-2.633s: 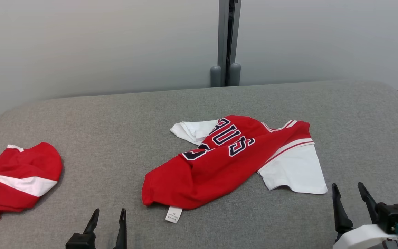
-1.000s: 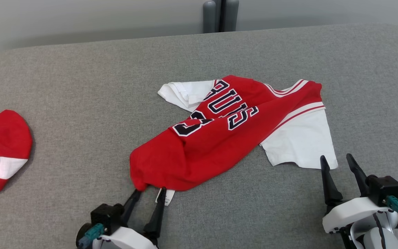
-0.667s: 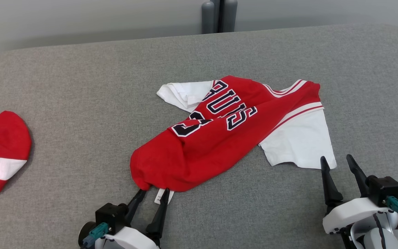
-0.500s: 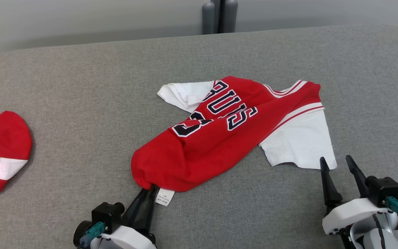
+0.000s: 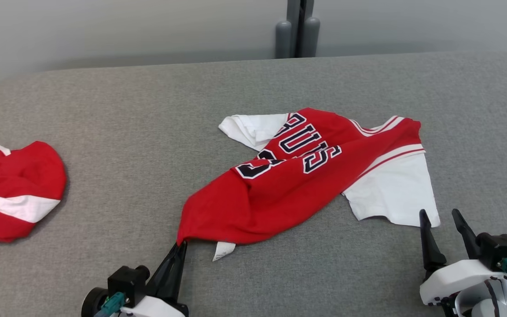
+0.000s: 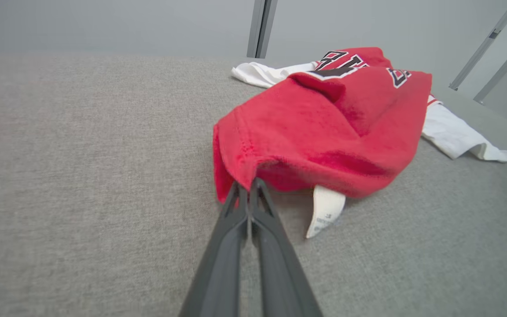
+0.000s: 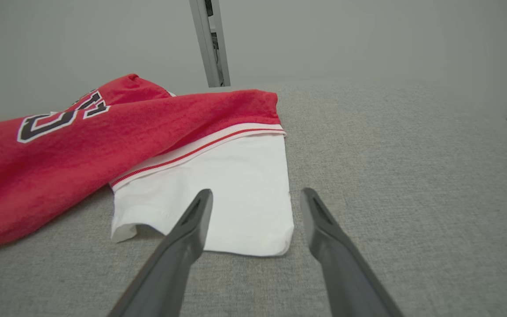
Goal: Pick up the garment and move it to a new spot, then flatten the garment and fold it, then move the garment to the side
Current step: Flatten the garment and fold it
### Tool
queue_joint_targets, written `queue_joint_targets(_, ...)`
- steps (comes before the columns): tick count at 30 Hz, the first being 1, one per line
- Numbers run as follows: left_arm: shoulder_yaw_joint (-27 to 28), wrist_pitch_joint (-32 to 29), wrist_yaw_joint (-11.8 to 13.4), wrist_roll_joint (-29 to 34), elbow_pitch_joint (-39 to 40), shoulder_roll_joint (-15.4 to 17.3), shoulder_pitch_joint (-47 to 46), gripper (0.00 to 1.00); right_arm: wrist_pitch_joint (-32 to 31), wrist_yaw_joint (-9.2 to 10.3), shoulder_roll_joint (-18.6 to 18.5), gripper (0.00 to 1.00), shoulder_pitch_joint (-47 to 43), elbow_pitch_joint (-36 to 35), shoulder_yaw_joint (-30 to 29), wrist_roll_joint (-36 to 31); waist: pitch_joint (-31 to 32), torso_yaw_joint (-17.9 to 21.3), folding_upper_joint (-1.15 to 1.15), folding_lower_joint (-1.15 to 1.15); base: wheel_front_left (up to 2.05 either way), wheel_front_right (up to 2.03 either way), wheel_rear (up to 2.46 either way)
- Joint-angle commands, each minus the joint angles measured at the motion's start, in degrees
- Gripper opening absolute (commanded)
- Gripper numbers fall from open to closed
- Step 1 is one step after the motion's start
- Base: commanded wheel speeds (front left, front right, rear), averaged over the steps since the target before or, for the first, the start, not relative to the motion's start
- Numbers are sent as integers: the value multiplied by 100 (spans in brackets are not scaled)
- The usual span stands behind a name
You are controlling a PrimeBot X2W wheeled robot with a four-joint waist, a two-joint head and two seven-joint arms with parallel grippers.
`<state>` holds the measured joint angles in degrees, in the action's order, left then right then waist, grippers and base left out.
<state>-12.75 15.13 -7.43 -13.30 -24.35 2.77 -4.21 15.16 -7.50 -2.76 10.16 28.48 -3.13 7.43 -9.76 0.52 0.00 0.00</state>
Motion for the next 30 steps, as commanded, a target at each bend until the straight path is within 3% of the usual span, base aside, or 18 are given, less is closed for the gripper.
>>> queue_joint_targets(1, 51, 1, -5, 53, 45, 21, 29, 0, -2, 2, -31, 100, 2, 76, -75, 26, 38, -93, 0, 0, 0, 0, 0)
queue_joint_targets(13, -27, 1, -6, 96, 136, 22, -138, 0, -1, 2, -30, 100, 524, 971, -654, -281, -323, -296, 0, 0, 0, 0, 0)
queue_joint_targets(14, -37, 2, -6, 105, 133, 23, -147, 0, -2, 2, -29, 94, 562, 1115, -642, -283, -342, -308, 0, 0, 0, 0, 0)
queue_joint_targets(15, -38, 1, -6, 103, 130, 24, -150, 0, -8, 2, -29, 48, 600, 1243, -614, -258, -355, -315, 0, 0, 0, 0, 0)
queue_joint_targets(16, -37, 2, -6, 102, 129, 24, -161, 0, -11, 2, -26, 28, 629, 1335, -581, -241, -368, -320, 0, 0, 0, 0, 0)
queue_joint_targets(17, -30, 2, -6, 102, 130, 23, -177, 0, -15, 2, -19, 0, 653, 1381, -584, -178, -372, -322, 0, 0, 0, 0, 0)
queue_joint_targets(24, -36, 2, -5, 284, 274, 48, -219, 0, -1, 2, -34, 0, 734, 877, -537, 114, -162, -268, 0, 0, 0, 0, 0)
queue_joint_targets(30, 34, 2, -5, 363, 739, 306, -370, 0, -1, 2, -34, 0, 840, 183, -417, 409, 250, -205, 0, 0, 0, 0, 0)
